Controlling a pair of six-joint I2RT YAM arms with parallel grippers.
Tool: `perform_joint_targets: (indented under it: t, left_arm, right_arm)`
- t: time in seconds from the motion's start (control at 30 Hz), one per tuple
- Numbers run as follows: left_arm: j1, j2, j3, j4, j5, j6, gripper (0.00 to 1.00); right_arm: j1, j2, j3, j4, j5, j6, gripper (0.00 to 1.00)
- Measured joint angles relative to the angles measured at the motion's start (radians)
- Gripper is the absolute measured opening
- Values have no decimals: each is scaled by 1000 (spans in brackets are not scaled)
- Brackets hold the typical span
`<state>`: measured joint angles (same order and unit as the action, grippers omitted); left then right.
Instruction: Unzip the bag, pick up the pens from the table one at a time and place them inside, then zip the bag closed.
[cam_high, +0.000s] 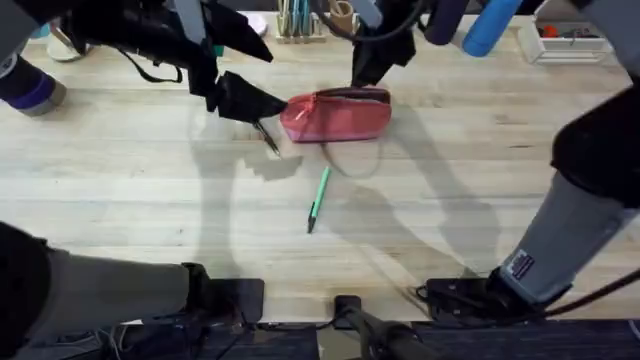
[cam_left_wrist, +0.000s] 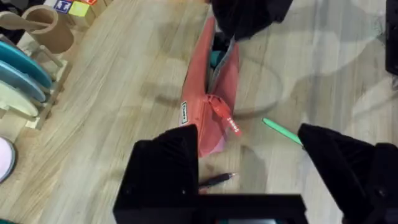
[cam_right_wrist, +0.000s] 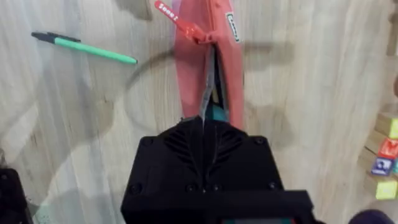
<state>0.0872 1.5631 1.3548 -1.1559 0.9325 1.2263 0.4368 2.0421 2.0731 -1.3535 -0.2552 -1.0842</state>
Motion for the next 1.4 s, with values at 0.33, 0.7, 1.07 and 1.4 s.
perform_joint_targets:
  t: [0.33, 0.7, 1.07, 1.4]
  left_arm:
    - [0, 0, 0, 0, 0, 0, 994]
    - [0, 0, 0, 0, 0, 0, 993]
    - [0, 0, 0, -1, 0, 0, 994]
    - [0, 0, 0, -1, 0, 0, 993]
  right_arm:
    - [8, 81, 0, 7, 0, -2, 31]
    - [14, 177, 0, 59, 1, -10, 31]
    - [26, 218, 0, 74, 5, -17, 30]
    - [26, 218, 0, 76, 7, -20, 454]
